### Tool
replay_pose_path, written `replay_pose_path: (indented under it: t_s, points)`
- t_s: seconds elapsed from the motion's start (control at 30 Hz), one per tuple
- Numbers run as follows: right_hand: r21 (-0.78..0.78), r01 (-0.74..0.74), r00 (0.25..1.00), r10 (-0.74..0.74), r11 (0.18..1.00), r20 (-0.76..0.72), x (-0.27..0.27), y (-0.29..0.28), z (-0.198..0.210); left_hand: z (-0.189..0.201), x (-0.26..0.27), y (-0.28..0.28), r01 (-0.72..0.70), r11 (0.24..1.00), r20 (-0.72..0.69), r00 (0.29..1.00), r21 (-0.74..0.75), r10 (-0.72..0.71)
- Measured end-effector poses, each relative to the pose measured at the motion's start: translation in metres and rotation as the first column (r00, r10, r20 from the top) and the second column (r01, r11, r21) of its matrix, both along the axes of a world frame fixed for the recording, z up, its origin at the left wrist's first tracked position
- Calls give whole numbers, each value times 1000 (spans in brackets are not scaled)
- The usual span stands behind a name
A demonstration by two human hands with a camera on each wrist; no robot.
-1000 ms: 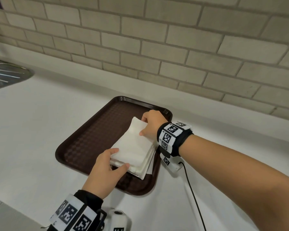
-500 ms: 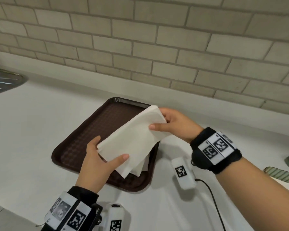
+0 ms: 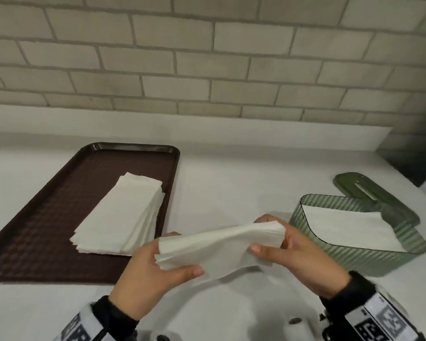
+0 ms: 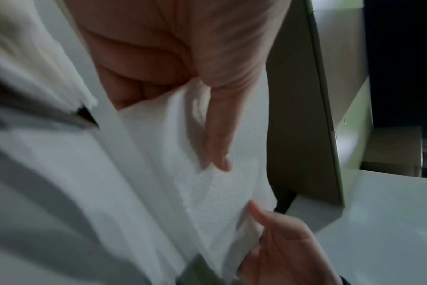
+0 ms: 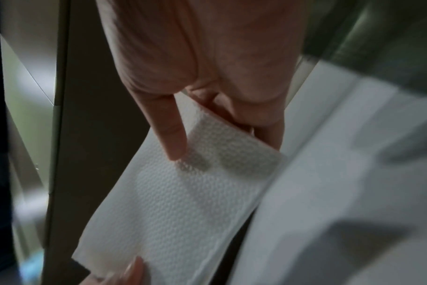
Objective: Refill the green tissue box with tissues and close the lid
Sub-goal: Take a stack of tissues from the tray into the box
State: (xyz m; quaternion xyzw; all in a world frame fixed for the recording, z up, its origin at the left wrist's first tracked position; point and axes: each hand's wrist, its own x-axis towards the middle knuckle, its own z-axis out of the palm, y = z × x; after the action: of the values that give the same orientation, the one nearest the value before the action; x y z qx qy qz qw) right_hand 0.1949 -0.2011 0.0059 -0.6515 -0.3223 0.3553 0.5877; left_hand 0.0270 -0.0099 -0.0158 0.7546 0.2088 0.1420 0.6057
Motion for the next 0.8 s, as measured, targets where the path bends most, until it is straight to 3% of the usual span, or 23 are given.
replay_pose_path:
  t_s: [0.1,0.3,0.53,0.8]
  points:
    - [-71,69,997,-65,995,48,-3,-36,-7,3,13,-20,139,986,-32,990,96,-136]
    - [-96,136,985,-125,986,116,-4,-79,-13,3,29,-51,273,945,-109,960,179,-257]
    - [-270,75,988,-35,960,148,8,-102,-35,-8,33,-66,344,920,-283,916,190,-284]
    - [-237,10,982,35,972,185,20,-103,-31,-1,39,-87,288,924,-242,943,253,-228]
